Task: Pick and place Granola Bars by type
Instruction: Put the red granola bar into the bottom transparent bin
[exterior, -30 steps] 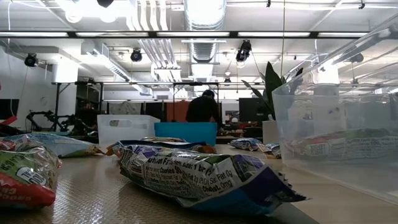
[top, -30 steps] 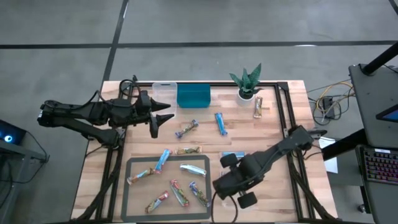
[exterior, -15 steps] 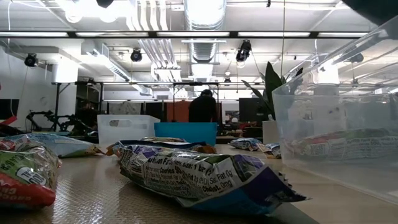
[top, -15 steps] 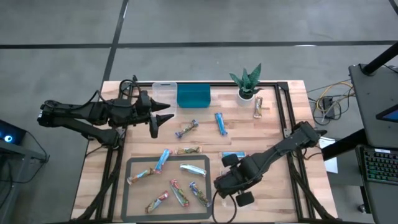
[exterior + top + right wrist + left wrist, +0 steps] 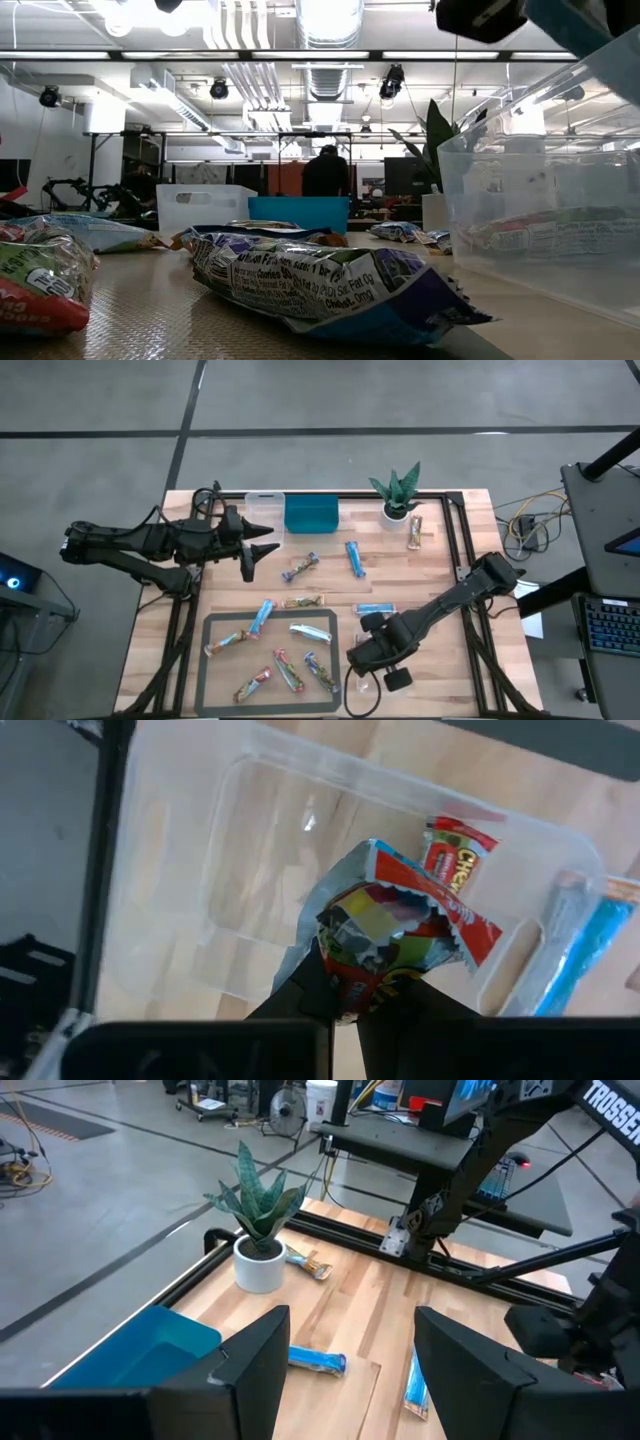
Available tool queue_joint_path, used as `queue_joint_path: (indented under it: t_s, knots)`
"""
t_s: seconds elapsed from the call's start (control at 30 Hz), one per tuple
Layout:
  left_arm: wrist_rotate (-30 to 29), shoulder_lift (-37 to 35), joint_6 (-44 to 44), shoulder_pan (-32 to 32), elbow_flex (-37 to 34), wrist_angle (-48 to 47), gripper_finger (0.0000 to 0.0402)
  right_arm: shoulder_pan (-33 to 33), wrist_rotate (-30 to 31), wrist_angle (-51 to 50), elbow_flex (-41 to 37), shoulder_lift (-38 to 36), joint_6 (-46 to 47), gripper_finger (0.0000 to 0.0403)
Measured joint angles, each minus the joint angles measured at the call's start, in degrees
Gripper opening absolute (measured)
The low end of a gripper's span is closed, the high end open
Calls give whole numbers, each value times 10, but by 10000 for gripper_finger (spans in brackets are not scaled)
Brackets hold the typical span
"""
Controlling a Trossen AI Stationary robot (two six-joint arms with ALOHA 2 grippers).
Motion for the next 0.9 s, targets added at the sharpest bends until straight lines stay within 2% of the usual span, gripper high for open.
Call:
queue_joint_path:
  t_s: [0.17,0.37,0.57,0.9]
  knots:
    - [0,0,1,0,0,0,197,0,0,9,-19,4,-58,11]
    - [0,0,0,0,0,-2,197,-5,-1,27,-37,4,-85,11]
    - [-1,0,0,2,0,-3,197,-14,-2,72,-50,4,-90,11]
    - [0,0,0,3,0,-2,197,-17,-4,114,-117,4,-99,11]
